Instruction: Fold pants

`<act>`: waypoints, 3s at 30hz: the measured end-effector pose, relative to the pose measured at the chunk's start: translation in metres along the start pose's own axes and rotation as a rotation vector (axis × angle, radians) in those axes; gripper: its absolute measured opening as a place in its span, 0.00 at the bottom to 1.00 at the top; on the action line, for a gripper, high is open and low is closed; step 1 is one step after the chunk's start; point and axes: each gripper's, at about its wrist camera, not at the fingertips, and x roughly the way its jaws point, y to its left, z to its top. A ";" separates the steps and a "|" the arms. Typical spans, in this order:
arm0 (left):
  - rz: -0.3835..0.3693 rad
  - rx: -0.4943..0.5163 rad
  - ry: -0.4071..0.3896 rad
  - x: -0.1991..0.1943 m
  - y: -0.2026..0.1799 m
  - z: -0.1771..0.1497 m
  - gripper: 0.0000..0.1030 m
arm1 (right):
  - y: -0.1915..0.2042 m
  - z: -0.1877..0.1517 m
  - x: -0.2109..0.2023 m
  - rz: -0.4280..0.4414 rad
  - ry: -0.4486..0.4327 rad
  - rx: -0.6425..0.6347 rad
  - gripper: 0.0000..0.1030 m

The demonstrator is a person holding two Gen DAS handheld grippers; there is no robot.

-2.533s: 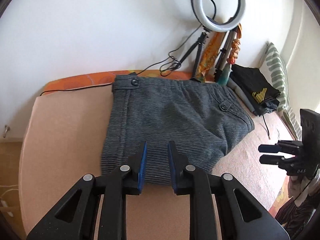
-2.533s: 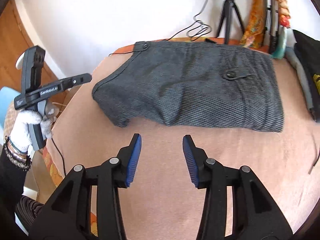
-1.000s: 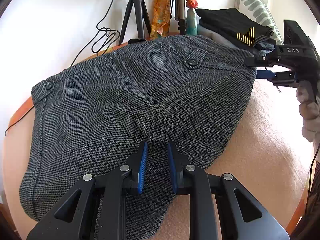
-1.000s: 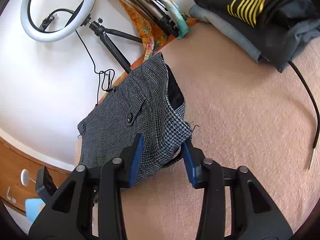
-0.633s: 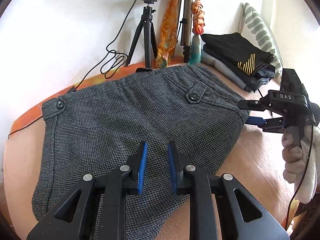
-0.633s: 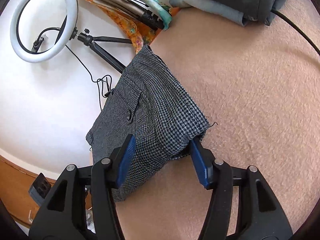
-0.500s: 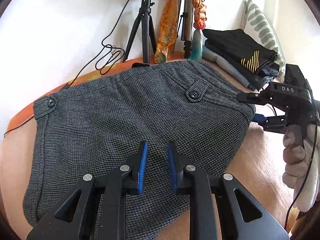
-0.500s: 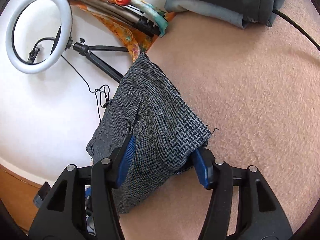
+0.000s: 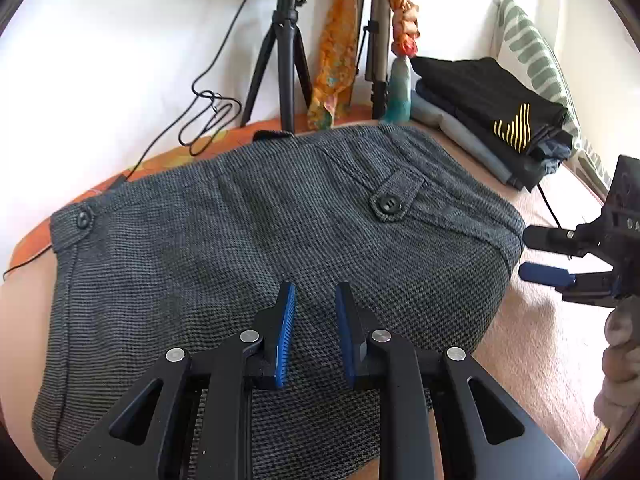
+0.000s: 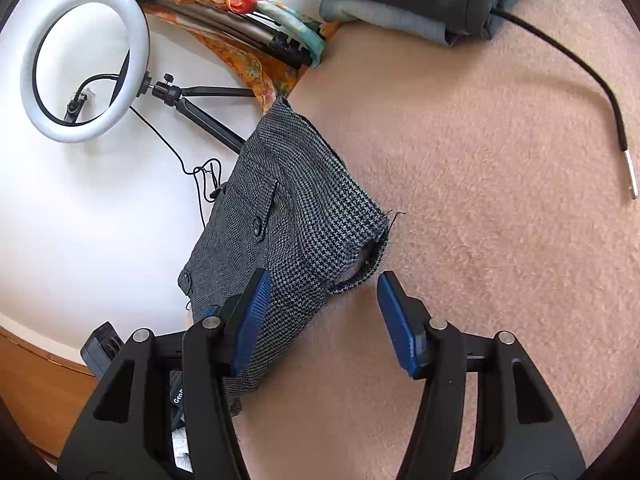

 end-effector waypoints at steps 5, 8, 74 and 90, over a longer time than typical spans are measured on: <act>0.008 -0.035 0.006 0.005 0.009 0.000 0.18 | 0.004 0.009 0.022 0.003 -0.009 0.012 0.57; 0.027 -0.010 0.050 0.017 0.006 -0.007 0.18 | 0.009 0.017 0.032 -0.010 -0.033 0.008 0.56; 0.182 -0.554 -0.262 -0.203 0.244 -0.100 0.21 | 0.301 -0.234 0.188 -0.048 0.323 -1.224 0.30; 0.055 -0.269 -0.179 -0.157 0.147 -0.071 0.21 | 0.283 -0.112 0.109 0.114 0.239 -1.040 0.42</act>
